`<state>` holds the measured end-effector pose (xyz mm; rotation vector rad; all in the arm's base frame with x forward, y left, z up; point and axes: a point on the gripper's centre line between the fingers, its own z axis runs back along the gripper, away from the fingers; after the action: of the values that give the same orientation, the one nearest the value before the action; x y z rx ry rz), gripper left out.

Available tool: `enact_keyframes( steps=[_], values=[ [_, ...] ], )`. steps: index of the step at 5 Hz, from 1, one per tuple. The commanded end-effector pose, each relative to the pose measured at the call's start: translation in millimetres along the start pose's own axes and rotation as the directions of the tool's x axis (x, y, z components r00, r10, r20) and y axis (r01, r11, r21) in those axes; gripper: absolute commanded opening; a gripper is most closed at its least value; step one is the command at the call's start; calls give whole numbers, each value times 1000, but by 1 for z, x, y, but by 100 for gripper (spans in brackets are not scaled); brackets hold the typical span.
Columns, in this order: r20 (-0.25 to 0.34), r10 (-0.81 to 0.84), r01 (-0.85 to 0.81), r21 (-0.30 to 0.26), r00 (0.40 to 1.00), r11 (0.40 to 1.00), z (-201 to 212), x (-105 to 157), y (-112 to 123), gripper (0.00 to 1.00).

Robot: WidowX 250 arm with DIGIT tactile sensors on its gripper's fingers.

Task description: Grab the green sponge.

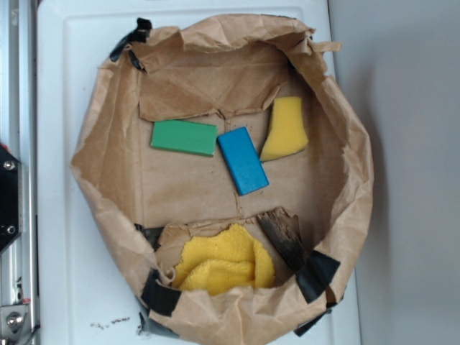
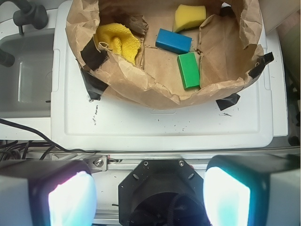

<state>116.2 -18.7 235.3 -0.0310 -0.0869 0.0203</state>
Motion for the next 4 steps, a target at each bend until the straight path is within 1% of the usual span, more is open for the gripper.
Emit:
enact_keyframes(
  steps=[1, 2, 3, 4],
  values=[
    [0, 0, 0, 0, 1000, 1000, 0, 0, 0, 100],
    [-12, 93, -93, 12, 996, 996, -4, 50, -5, 100],
    [61, 182, -184, 20, 981, 983, -10, 74, 5, 100],
    [61, 182, -184, 20, 981, 983, -10, 74, 5, 100]
  ],
)
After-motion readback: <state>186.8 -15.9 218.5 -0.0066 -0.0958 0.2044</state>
